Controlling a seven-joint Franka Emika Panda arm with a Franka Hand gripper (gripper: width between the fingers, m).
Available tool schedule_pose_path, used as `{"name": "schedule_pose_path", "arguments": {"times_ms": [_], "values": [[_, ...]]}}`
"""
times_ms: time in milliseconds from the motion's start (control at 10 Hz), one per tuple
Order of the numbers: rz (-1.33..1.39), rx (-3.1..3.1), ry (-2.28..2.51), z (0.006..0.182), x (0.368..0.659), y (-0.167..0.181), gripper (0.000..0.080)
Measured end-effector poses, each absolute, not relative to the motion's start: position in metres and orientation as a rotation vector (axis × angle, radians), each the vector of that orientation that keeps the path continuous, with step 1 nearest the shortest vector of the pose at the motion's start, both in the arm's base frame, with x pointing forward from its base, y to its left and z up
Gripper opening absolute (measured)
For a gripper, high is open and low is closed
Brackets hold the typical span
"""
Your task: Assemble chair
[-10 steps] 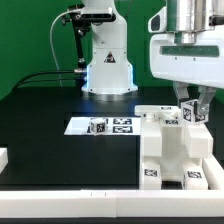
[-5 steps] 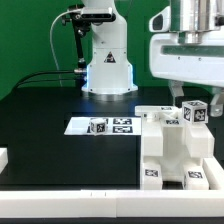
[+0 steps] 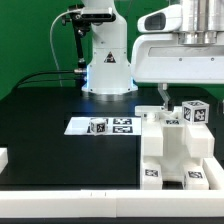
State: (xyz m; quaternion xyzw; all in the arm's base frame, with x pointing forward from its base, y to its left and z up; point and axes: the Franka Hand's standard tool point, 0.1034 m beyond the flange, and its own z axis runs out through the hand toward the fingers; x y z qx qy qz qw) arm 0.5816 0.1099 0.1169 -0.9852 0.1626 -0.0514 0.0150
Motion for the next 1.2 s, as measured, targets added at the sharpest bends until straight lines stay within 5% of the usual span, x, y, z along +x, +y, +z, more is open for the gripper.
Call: {"name": "schedule_pose_path", "arguments": {"times_ms": [500,700,1200], "values": [[-0.18,-3.132,0.169,0.116,0.581,0.119,0.0619],[-0.179,-3.116,0.306,0.116,0.581,0.119,0.0278],[-0.174,-2.97,0.909,0.115,0.582,0.119,0.0281]]}}
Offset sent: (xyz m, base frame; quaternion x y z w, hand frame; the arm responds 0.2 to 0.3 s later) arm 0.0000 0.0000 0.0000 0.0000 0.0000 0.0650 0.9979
